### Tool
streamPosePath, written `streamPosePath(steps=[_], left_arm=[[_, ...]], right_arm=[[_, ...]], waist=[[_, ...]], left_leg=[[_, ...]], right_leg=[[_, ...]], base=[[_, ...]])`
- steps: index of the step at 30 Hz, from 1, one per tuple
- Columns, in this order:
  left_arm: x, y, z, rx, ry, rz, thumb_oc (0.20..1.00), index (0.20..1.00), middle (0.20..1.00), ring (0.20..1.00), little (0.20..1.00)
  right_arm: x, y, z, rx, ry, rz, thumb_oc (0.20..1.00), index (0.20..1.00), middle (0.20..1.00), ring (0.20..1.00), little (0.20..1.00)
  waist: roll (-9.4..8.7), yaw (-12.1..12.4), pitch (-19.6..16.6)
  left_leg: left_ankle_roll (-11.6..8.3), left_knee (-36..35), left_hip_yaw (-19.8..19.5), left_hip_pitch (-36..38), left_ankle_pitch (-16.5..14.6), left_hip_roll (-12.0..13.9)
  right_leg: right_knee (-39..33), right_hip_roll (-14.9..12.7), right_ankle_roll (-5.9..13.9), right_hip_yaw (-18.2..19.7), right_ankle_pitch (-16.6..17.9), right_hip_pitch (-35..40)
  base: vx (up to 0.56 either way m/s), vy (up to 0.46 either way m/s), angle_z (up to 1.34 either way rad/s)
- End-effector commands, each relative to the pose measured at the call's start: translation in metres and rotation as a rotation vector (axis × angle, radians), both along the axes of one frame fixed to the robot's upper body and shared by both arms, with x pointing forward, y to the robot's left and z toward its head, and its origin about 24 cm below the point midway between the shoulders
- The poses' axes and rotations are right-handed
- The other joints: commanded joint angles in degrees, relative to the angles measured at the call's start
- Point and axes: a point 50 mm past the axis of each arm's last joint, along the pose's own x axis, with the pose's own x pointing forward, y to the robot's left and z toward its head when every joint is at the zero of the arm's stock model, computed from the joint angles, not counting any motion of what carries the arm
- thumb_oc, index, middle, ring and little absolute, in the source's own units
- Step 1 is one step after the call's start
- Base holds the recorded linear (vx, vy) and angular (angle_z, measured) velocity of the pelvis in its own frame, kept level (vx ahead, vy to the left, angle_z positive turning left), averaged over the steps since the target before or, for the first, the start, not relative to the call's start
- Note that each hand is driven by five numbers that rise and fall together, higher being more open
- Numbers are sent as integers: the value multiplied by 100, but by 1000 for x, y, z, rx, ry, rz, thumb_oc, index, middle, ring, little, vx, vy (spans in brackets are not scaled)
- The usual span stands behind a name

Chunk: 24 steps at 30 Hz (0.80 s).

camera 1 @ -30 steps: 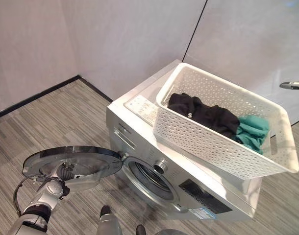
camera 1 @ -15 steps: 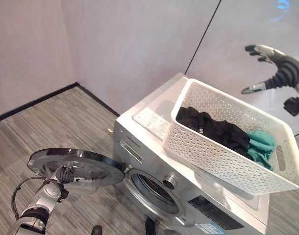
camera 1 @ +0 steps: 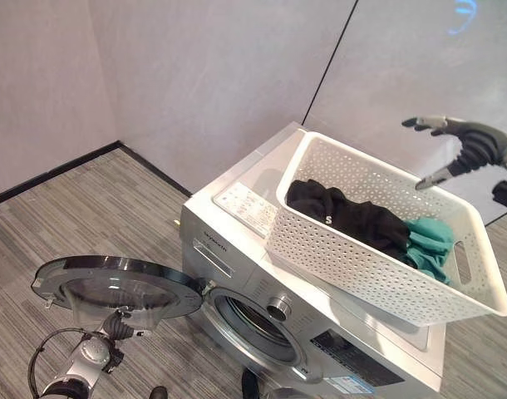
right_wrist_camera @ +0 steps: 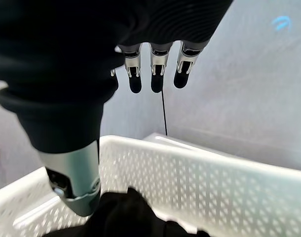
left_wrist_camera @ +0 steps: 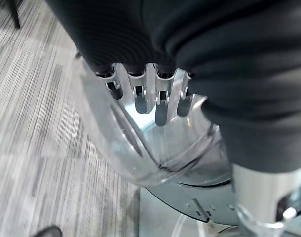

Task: Grab the laundry basket,head to the washer,open it,put in the laundry and shut it.

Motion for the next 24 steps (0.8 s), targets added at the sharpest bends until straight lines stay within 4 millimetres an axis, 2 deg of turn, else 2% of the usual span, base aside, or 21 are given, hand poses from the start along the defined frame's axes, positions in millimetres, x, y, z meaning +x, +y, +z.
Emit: streamPosePath(steps=[1,3,7,14,18,24], left_arm=[[7,2,4,0,-14,-33,1000,1000,1000,1000,1000],[0,3,0,-7,4,-10,1000,1000,1000,1000,1000],[-8,-3,-11,-34,52,12,1000,1000,1000,1000,1000],[-20,-8,-21,-72,93,39,1000,1000,1000,1000,1000],[-16,-13,-22,-84,89,35,1000,1000,1000,1000,1000],[-4,-25,-19,-125,36,-4,1000,1000,1000,1000,1000]], right_arm=[[-14,-12,38,-110,-84,-57,1000,1000,1000,1000,1000],[-17,-15,32,-124,-63,-66,1000,1000,1000,1000,1000],[-18,-21,6,-145,31,-85,1000,1000,1000,1000,1000],[-22,-20,-9,-187,111,-70,1000,1000,1000,1000,1000],[-16,-16,-19,-167,130,-48,1000,1000,1000,1000,1000],[-9,-9,-28,-123,141,-22,1000,1000,1000,1000,1000]], waist=[[240,33,-366],[232,63,-353],[259,174,-293],[297,184,-263],[317,278,-229],[360,272,-220]], left_leg=[[188,176,194,23,-427,310],[187,165,190,22,-424,307],[188,135,181,-5,-412,283],[199,135,150,8,-443,275],[210,134,150,27,-454,261],[211,98,94,-14,-429,232]], right_leg=[[412,-275,319,-12,-504,-259],[420,-280,319,-30,-508,-274],[387,-309,318,-68,-500,-282],[384,-335,330,-90,-498,-291],[352,-341,323,-70,-492,-275],[270,-375,323,-148,-493,-246]], base=[[0,0,0],[0,0,0],[-1,8,0],[0,0,0],[0,0,0],[0,0,0]])
